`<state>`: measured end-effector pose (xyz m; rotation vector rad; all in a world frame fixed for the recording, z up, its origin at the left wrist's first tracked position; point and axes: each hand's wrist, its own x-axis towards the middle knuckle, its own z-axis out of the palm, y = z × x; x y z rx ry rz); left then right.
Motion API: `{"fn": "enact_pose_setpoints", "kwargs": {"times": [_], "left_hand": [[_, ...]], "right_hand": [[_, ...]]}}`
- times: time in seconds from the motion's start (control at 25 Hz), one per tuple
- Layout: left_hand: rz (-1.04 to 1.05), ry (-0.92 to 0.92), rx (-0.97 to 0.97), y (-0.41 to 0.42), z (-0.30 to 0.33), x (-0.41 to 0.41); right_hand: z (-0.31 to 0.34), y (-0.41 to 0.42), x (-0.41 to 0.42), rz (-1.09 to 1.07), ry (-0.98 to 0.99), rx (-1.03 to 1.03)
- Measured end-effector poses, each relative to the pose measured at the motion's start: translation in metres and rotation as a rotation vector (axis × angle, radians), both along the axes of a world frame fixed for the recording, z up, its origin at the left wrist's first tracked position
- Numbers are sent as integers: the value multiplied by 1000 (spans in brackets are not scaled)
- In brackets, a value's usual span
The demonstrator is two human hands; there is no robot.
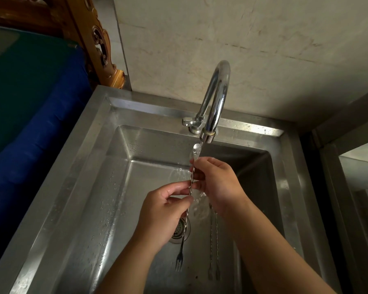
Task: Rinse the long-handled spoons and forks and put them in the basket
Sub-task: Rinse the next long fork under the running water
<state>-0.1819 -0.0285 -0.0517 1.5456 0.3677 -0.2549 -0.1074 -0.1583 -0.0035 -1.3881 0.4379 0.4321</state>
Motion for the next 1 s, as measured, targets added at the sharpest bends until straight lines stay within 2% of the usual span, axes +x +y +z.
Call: {"fn": "enact_pose_setpoints", "kwargs": {"times": [0.56,0.8,1.0], "left_hand": [[21,-6,10,-8,-3,12],[8,-28,50,-5,-10,18],[-24,-49,100,-6,-13,18]], "right_hand": [[-4,-6,-2,31,-1,29],[1,-4,-2,47,-33,-17],[5,-3,10,21,50,-131]]}}
